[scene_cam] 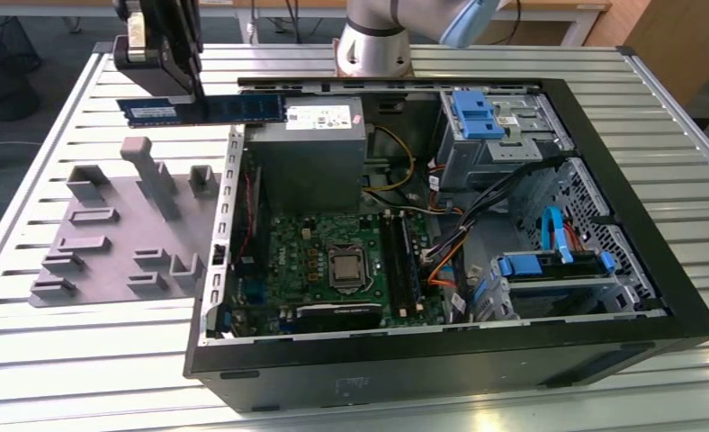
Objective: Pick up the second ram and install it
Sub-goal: 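Pick up the second ram and move it above second insertion slot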
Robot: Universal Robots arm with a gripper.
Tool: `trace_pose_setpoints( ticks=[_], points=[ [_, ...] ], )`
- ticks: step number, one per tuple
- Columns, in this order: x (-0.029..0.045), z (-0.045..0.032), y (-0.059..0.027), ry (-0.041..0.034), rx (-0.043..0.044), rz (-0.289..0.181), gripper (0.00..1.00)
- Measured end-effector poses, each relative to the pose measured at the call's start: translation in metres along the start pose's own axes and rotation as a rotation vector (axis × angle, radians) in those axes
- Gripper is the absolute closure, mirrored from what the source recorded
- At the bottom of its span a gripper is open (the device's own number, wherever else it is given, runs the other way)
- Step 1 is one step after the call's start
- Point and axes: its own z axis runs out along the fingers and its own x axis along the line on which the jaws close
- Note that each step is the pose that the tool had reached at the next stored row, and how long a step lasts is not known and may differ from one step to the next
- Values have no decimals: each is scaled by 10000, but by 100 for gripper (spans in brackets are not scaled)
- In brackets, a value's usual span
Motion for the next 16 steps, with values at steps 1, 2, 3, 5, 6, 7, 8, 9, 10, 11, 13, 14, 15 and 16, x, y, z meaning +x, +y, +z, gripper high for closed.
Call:
trace_pose_setpoints(
  ticks=[1, 2, 3, 5, 6, 7, 8, 9, 10, 11, 13, 14, 15, 16],
  points=[
    [0, 0, -6, 0, 0, 0, 86],
    [0, 0, -12, 0, 0, 1, 86],
    [0, 0, -17, -1, 1, 0, 86],
    [0, 0, -29, 0, 0, 0, 86],
    [1, 0, -35, 0, 0, 0, 86],
    [1, 0, -41, 0, 0, 0, 86],
    [1, 0, -47, 0, 0, 0, 86],
    [1, 0, -54, 0, 0, 0, 86],
    [1, 0, -60, 0, 0, 0, 86],
    [1, 0, -67, 0, 0, 0, 86],
    [1, 0, -80, -1, 1, 0, 86],
    [1, 0, -87, 0, 0, 0, 86],
    [2, 0, -93, 0, 0, 0, 86],
    [2, 0, -99, 0, 0, 0, 86]
  ],
)
